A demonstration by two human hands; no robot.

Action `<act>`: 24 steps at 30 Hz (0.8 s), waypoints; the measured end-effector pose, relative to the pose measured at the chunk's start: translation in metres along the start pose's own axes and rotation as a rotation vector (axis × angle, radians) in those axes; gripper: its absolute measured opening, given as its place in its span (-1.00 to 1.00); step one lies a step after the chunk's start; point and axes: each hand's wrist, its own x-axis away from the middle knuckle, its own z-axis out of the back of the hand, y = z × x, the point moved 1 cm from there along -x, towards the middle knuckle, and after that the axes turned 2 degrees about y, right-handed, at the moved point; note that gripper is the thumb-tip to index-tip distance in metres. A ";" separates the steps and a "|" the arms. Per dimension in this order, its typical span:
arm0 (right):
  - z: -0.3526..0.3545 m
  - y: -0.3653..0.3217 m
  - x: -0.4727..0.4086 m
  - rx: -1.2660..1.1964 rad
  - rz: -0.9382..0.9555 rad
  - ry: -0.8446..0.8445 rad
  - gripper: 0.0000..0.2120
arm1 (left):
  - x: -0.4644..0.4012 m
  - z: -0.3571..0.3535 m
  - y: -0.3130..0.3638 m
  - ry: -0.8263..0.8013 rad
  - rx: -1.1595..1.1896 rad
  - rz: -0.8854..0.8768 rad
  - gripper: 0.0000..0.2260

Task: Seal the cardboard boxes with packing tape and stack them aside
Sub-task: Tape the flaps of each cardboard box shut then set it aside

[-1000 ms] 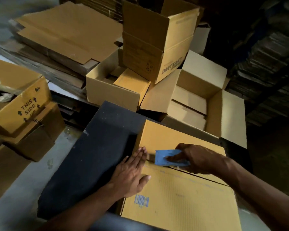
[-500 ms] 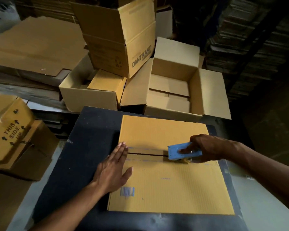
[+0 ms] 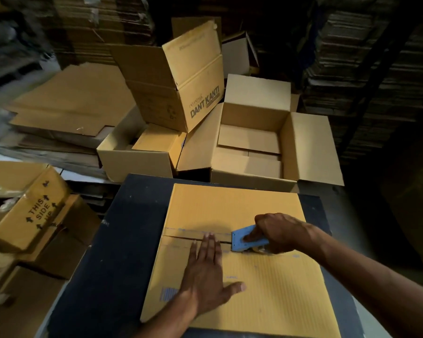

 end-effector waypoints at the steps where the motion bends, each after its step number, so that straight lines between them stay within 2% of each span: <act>1: 0.000 0.000 0.001 -0.012 -0.001 0.003 -0.46 | -0.003 0.004 0.005 0.005 0.001 0.005 0.07; 4: 0.003 0.003 0.004 -0.044 0.009 0.017 -0.48 | -0.006 0.016 -0.018 0.113 -0.025 0.045 0.00; 6: 0.006 0.005 0.005 -0.050 0.027 0.018 -0.48 | -0.001 0.020 -0.062 0.181 -0.025 0.196 0.06; 8: 0.006 0.005 0.005 -0.044 0.036 0.025 -0.48 | 0.006 0.019 -0.107 0.118 -0.071 0.372 0.10; 10: 0.005 0.005 0.005 -0.050 0.040 0.023 -0.47 | 0.011 0.017 -0.124 0.095 -0.085 0.437 0.10; 12: 0.006 0.005 0.006 -0.061 0.056 0.025 -0.46 | 0.007 0.019 -0.098 0.122 -0.077 0.364 0.07; 16: 0.008 0.005 0.012 -0.033 0.087 0.044 -0.47 | -0.016 0.006 -0.018 0.055 -0.051 0.047 -0.01; 20: 0.008 0.021 0.023 -0.039 0.024 0.034 -0.45 | -0.023 -0.001 -0.016 0.116 -0.066 0.004 -0.12; 24: 0.005 0.040 0.046 -0.026 0.000 -0.016 -0.45 | -0.021 -0.011 -0.022 0.145 -0.069 -0.030 -0.12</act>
